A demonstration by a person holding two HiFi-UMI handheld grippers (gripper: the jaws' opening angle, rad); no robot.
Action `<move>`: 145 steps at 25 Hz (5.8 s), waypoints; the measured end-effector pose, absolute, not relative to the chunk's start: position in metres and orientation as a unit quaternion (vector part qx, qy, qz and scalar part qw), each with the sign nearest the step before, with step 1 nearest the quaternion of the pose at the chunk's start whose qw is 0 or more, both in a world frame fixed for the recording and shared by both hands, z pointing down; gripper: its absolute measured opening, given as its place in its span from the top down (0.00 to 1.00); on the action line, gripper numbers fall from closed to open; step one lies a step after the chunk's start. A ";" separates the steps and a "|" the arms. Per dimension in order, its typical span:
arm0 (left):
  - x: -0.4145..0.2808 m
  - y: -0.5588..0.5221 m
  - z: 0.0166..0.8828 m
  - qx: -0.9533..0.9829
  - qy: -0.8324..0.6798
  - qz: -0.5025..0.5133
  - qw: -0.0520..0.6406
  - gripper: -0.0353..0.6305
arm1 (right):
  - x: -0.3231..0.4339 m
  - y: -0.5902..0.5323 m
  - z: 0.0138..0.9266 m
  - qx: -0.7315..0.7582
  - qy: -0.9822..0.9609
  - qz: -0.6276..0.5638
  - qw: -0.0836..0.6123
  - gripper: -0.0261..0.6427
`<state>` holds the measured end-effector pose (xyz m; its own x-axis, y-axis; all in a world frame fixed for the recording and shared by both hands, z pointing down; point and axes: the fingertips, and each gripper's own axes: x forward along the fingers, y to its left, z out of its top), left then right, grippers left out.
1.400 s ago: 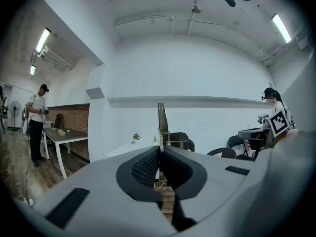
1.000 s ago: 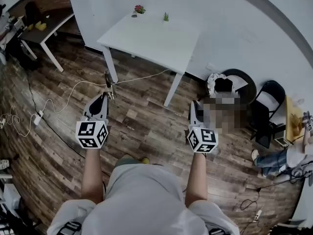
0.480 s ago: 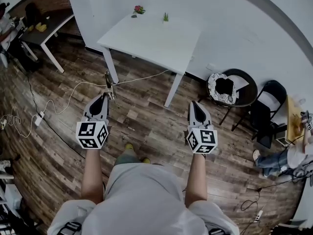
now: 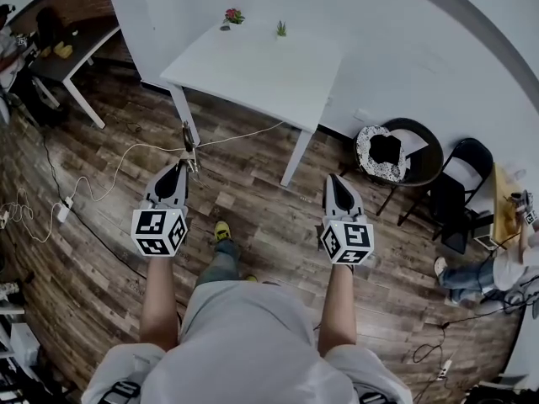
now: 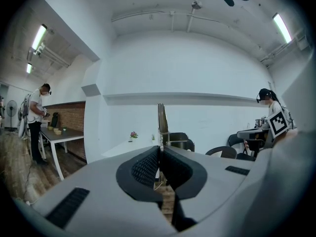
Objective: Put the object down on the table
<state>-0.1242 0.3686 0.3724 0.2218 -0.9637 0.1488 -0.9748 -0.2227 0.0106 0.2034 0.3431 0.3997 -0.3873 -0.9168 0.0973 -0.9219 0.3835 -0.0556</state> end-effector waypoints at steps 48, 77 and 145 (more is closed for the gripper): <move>-0.278 -0.008 0.413 0.814 -0.568 0.058 0.105 0.92 | 0.030 -0.010 0.408 0.581 -0.809 0.049 0.076 0.95; -0.191 -0.246 0.458 0.810 -0.546 0.208 0.056 0.92 | 0.092 -0.249 0.454 0.564 -0.816 0.104 0.073 0.95; -0.119 -0.388 0.657 0.722 -0.263 0.599 -0.226 0.91 | 0.116 -0.352 0.546 0.569 -0.791 0.188 0.122 0.95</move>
